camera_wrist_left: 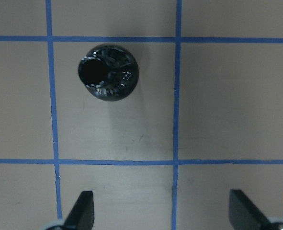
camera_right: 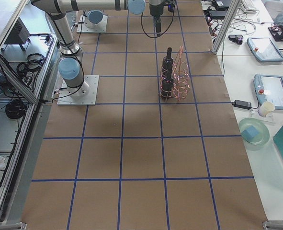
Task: Place wine into wine basket
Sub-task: 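Carry the dark wine bottle in the left gripper toward the table center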
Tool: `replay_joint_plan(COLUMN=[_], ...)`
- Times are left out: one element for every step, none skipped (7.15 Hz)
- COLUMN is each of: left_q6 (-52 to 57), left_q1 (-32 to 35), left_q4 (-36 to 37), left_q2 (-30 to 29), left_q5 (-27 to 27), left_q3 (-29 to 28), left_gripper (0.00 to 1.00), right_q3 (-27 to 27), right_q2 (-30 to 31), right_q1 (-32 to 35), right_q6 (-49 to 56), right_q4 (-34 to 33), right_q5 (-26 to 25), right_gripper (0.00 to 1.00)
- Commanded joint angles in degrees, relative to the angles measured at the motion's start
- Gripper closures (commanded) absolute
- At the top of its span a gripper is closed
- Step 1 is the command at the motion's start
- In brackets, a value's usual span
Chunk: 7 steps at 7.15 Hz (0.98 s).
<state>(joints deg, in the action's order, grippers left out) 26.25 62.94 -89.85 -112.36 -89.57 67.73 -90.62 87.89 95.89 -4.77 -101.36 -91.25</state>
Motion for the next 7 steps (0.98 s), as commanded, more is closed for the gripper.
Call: replay_joint_plan(left_q6=[2.92,3.01,2.93,2.93,2.67,1.97,0.74], left_q1=[-1.24,-1.33,-1.33,-1.33,-1.33,-1.33,-1.24], left_q4=[4.4,5.2,5.47,8.08,9.33,10.64,10.66], left_q2=[-5.13,-6.55,-7.6,-8.66,-9.45,-9.72,-9.72], left_q5=[-0.43,-0.51,-0.43,0.09,0.36,1.84,3.42], left_q3=[-1.2,-1.81,-3.29,-3.31,-3.4,-3.31,-3.22], left_gripper=[0.0,0.0,0.0,0.0,0.0,0.06,0.06], right_q3=[0.0,0.0,0.0,0.0,0.0,0.0,0.0], right_q2=[0.0,0.0,0.0,0.0,0.0,0.0,0.0], right_q1=[0.0,0.0,0.0,0.0,0.0,0.0,0.0], right_q6=[0.02,0.02,0.02,0.02,0.02,0.02,0.11], right_q4=[0.02,-0.07,-0.07,0.02,-0.07,0.02,0.02], right_q5=[-0.07,0.02,-0.07,-0.07,-0.07,-0.07,-0.07], right_gripper=[0.0,0.0,0.0,0.0,0.0,0.0,0.0])
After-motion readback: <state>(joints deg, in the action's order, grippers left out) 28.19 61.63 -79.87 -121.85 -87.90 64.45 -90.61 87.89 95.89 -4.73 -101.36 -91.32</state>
